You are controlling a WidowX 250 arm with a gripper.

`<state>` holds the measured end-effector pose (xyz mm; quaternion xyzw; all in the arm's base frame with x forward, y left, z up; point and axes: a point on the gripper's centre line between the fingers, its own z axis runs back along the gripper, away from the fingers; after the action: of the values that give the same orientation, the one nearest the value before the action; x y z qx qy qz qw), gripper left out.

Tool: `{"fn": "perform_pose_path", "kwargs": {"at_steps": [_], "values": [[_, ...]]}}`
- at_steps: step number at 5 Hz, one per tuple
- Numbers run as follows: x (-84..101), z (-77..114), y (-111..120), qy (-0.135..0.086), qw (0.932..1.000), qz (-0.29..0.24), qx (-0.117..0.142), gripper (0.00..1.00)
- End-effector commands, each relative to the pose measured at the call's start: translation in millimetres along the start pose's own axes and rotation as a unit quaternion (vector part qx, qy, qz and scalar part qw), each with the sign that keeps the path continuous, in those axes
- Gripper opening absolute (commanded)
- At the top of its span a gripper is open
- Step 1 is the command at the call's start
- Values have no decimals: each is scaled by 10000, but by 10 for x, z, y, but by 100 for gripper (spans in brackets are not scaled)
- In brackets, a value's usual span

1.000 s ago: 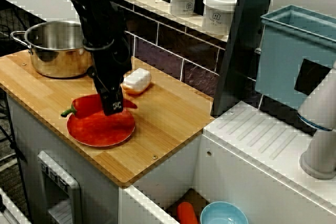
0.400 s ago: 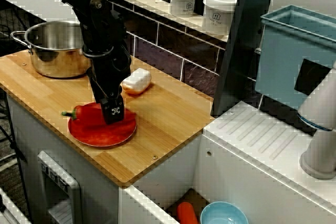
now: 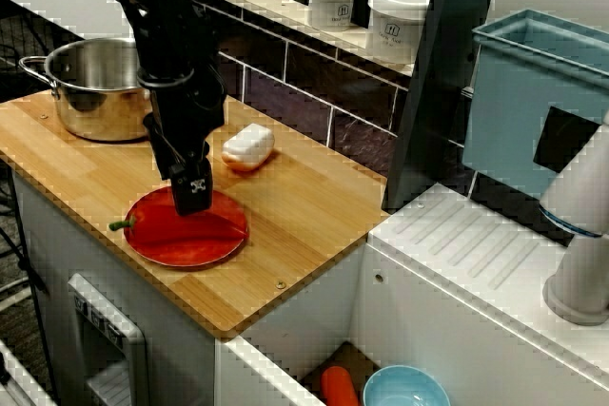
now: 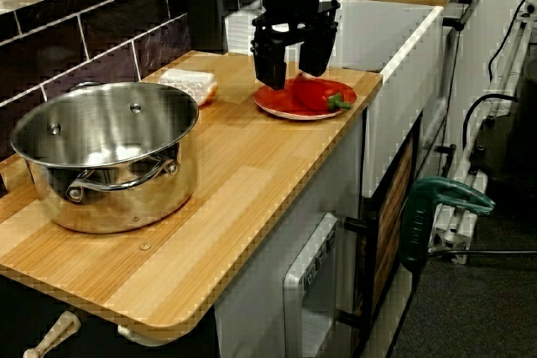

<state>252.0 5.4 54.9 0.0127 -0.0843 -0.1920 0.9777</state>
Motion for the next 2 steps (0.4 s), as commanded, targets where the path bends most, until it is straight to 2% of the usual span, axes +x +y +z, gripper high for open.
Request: {"fn": "perform_pose_path", "kwargs": {"at_steps": [1, 2], "values": [[-100, 320, 181, -326, 9994, 102, -15, 100], [-118, 366, 250, -362, 9991, 204, -41, 100]]}}
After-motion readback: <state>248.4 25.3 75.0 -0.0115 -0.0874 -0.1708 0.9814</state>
